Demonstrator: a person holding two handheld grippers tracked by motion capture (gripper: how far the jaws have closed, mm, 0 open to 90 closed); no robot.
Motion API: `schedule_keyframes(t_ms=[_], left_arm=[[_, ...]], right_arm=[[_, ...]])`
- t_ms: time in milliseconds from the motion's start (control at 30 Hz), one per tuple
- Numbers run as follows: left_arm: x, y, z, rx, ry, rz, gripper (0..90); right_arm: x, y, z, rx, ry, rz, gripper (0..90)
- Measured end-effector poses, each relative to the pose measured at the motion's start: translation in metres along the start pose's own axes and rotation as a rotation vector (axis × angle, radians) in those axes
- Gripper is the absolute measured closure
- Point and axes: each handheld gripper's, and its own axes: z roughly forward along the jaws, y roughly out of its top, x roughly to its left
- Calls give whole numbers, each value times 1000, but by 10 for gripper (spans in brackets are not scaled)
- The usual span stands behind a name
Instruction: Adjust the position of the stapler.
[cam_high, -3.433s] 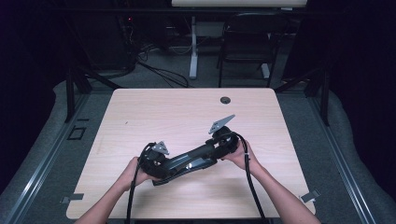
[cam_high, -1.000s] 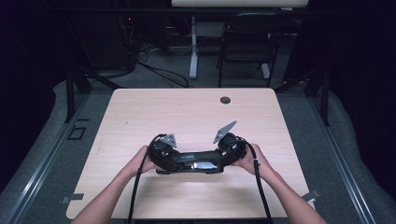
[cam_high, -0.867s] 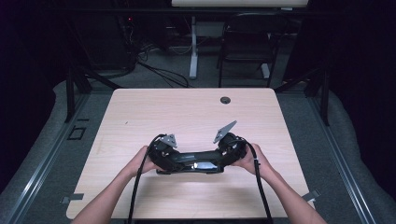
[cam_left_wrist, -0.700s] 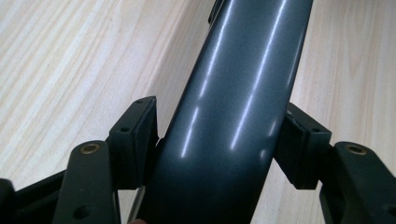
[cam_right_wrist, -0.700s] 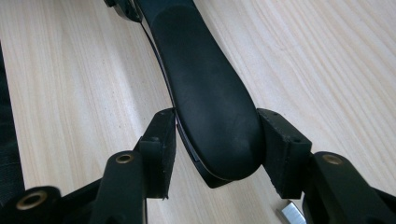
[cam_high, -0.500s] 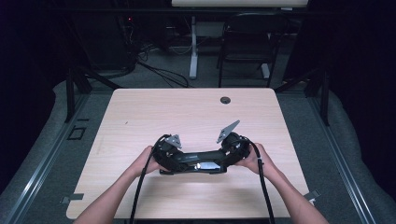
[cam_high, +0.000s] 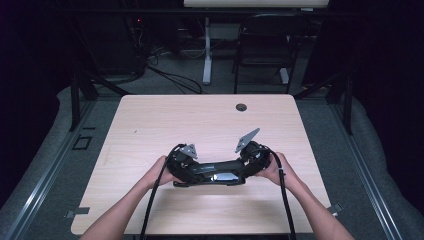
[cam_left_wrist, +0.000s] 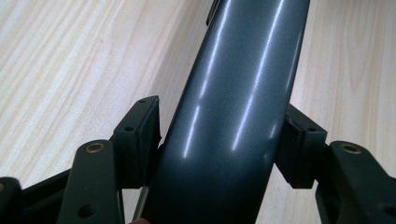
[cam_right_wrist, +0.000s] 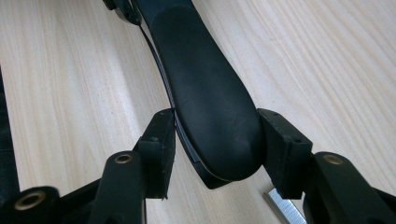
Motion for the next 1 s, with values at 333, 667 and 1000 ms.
schedule_keyframes(t_ms=[333, 667, 1000], left_arm=[[-6, 0, -17, -123, 86, -63, 154], [-20, -2, -36, -217, 160, -109, 12], [-37, 2, -42, -267, 228, -149, 16]], right_arm=[[3, -8, -13, -63, -58, 92, 200], [7, -25, -19, -120, -77, 206, 53], [21, -44, -33, -166, -132, 228, 204]])
